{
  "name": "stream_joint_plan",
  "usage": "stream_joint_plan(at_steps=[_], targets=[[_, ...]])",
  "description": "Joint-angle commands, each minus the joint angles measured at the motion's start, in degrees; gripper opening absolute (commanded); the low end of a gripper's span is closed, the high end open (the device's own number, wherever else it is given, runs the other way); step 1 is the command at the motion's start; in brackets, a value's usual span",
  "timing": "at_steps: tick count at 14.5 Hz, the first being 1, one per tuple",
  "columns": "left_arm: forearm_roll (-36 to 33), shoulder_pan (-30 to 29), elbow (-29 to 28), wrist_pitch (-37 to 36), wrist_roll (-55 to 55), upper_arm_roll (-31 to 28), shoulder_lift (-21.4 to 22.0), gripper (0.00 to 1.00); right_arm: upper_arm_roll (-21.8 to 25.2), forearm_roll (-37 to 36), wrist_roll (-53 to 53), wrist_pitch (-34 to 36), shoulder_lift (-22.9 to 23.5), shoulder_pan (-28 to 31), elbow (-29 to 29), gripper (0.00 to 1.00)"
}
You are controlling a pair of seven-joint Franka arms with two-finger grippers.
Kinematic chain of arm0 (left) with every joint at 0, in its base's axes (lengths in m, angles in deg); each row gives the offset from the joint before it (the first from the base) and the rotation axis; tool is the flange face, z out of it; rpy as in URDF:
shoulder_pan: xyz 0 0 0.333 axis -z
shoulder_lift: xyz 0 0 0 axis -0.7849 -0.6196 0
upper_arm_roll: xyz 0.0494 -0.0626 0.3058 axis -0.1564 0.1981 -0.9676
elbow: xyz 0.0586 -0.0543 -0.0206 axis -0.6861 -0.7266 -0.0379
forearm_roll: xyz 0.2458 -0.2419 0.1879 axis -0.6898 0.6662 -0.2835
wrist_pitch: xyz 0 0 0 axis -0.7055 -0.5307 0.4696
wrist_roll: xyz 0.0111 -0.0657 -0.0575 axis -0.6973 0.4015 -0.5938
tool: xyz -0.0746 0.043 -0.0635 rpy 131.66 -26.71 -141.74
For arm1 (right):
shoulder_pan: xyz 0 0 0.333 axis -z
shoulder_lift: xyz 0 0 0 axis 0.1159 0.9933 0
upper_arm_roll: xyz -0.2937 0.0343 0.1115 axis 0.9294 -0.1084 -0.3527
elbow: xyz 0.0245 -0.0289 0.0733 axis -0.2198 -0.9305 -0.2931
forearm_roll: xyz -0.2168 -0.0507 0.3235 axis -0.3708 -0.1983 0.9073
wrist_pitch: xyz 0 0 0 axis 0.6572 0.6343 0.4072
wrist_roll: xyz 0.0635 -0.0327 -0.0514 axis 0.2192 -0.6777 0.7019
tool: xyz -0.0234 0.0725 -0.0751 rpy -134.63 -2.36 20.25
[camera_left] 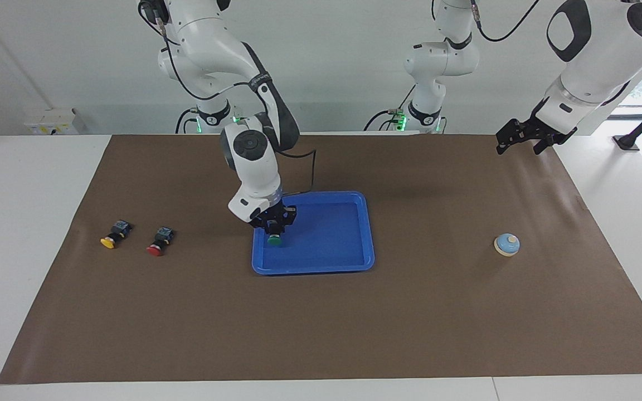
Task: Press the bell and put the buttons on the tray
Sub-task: 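Carry the green button into the blue tray and release it, then move the right gripper back to the red-capped button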
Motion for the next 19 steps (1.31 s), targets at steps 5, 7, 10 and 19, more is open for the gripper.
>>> stream_joint_plan(at_steps=[5,7,10,19], targets=[[0.36,0.31,-0.23,0.57,-0.40,-0.44,0.53,1.00,-0.08,1.28,-2.12,3.14,-1.07,1.44,0.80,1.00],[0.36,0.31,-0.23,0.57,-0.40,-0.44,0.53,1.00,0.00,1.28,-1.85,6.65,-1.60,2.06,3.08,1.00],[0.36,0.31,-0.23,0.66,-0.40,-0.44,0.53,1.00,0.27,1.28,1.12,15.78,-2.74,6.35,9.41,1.00],[0.36,0.31,-0.23,0.66,-0.32,-0.44,0.53,1.00,0.62,-2.49,15.29,14.68,-5.81,25.60,4.52,1.00]])
